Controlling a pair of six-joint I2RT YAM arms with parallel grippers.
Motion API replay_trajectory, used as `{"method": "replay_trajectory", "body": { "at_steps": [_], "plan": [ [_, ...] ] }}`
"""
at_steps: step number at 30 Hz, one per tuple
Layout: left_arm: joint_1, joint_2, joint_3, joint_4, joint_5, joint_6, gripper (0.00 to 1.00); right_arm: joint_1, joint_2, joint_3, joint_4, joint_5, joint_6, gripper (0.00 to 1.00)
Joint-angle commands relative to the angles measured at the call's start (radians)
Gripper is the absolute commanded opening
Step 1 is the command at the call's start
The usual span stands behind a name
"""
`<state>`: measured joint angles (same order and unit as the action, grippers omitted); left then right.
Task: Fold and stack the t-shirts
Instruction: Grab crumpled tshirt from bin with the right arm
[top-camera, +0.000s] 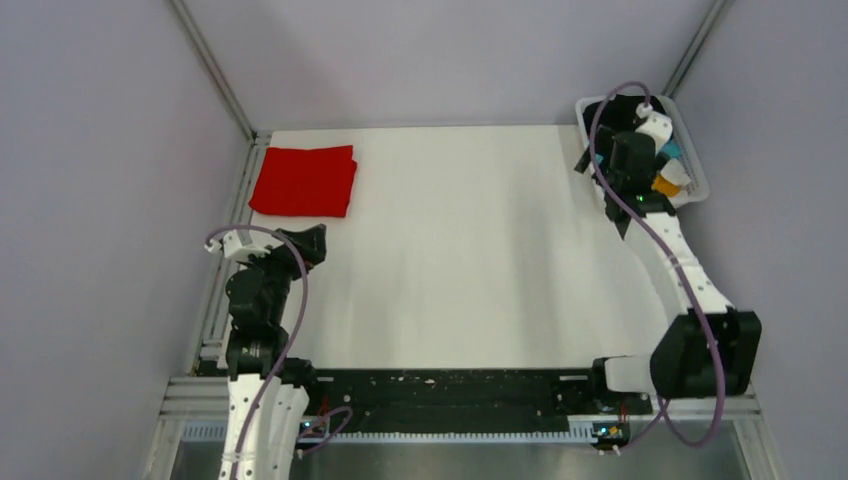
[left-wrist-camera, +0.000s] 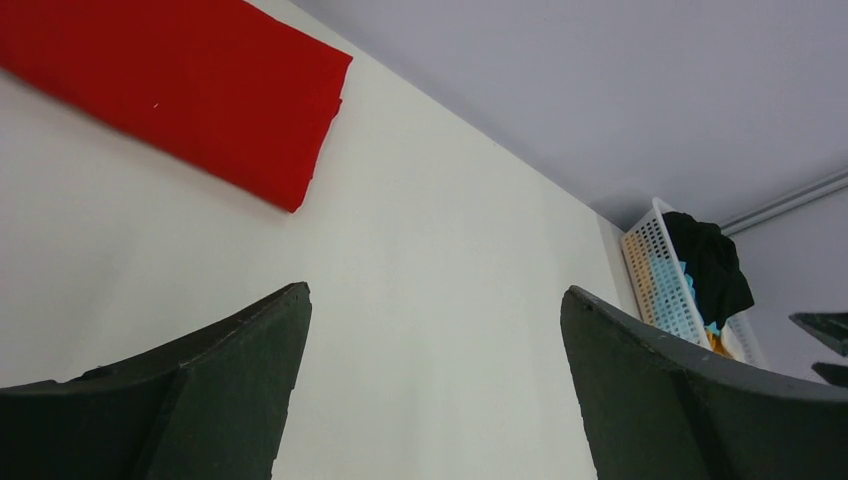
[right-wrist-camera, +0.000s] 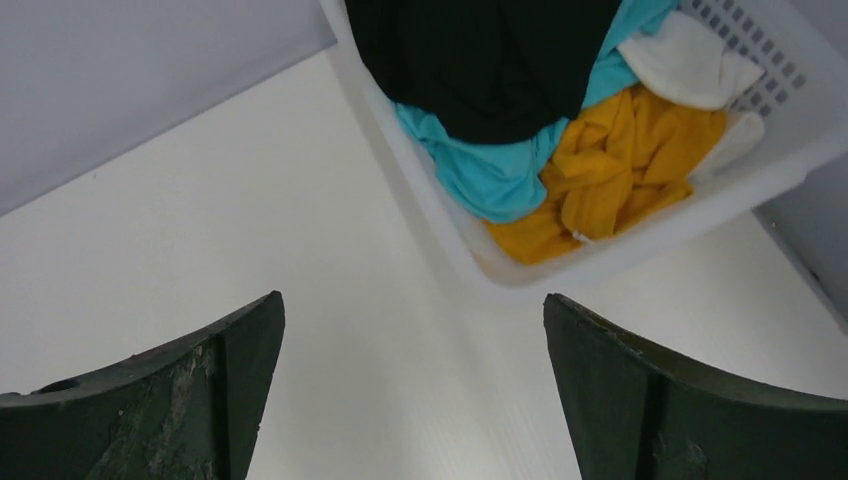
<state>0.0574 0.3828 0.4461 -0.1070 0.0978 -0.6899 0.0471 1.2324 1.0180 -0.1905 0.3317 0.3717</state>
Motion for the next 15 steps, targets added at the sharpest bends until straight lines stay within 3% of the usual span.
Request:
{"method": "replay_trajectory", "body": {
  "at_steps": [1, 10, 15],
  "plan": [
    [0.0, 0.011, -0.032, 0.098, 0.014, 0.003, 0.99, -0.02, 0.241, 0.27, 0.006, 0.116, -0.104, 0.99],
    [0.001, 0.044, -0.046, 0.134, 0.001, -0.006, 0.99, -0.117, 0.757, 0.824, -0.124, 0.157, -0.085, 0.94],
    [0.001, 0.06, -0.052, 0.149, -0.003, -0.012, 0.99, -0.137, 0.973, 1.053, -0.133, 0.183, -0.084, 0.9]
  ]
}}
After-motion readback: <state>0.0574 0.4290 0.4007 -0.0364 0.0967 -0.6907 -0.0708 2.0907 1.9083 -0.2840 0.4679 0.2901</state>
